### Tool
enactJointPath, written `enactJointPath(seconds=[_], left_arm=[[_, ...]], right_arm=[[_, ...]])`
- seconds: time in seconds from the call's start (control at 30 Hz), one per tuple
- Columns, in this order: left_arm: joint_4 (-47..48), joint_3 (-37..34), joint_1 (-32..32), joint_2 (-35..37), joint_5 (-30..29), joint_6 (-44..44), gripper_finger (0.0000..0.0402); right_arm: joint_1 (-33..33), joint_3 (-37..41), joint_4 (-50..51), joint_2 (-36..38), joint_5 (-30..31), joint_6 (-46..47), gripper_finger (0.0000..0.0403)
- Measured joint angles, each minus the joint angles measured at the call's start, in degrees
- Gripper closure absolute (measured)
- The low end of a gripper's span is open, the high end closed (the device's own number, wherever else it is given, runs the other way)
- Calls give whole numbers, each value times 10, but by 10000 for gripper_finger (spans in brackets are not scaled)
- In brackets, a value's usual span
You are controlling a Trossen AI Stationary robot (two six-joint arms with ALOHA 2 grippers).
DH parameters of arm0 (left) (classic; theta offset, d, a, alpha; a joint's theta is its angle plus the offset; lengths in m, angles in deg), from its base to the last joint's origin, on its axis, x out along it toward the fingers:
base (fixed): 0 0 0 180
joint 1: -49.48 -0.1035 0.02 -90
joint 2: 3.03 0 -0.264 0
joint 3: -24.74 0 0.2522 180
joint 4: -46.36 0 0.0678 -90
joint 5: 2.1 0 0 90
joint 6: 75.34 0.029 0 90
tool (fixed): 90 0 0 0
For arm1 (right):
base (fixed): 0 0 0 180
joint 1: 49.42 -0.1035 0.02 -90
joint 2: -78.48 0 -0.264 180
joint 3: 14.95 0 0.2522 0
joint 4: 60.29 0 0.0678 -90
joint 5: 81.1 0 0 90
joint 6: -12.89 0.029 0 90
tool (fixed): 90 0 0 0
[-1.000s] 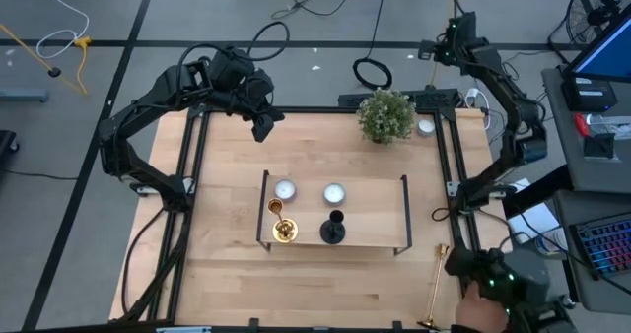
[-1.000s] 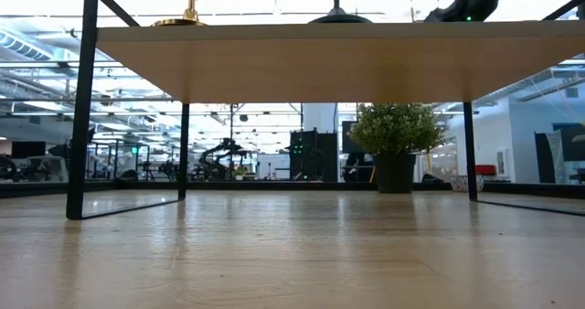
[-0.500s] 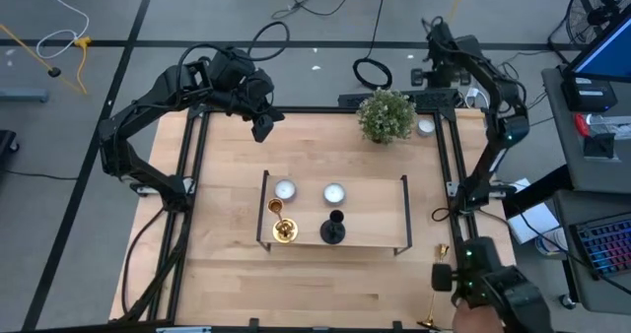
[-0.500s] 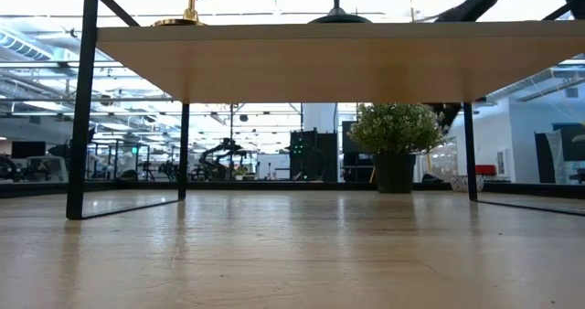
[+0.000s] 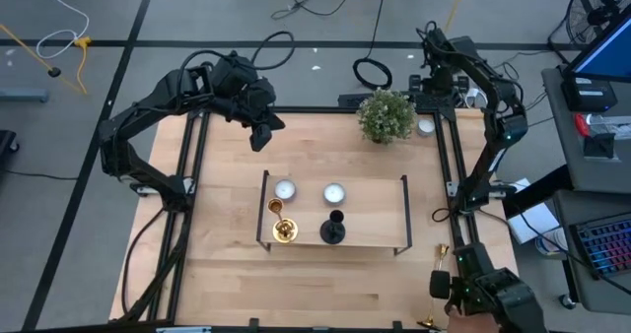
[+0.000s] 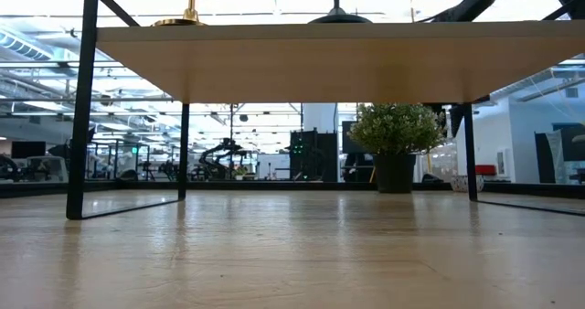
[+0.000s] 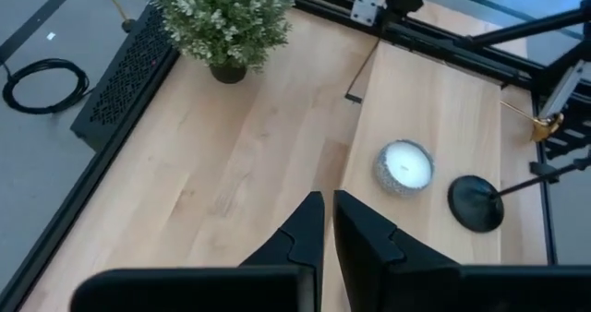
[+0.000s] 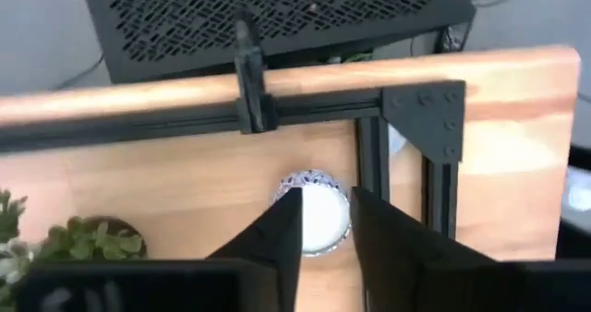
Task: Pick & Place candle stick holders
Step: Put the white red scented candle on the shelf
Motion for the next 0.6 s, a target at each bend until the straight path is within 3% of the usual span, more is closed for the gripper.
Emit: enactJointPath(seconds=[0.43, 0.6], left_arm=[[1, 0, 3, 0, 0, 23, 371], [20, 0, 3, 0, 0, 45, 371]], right_arm=[[-41, 5, 31, 0, 52, 83, 163], [-49, 6, 5, 0, 21, 169, 131]])
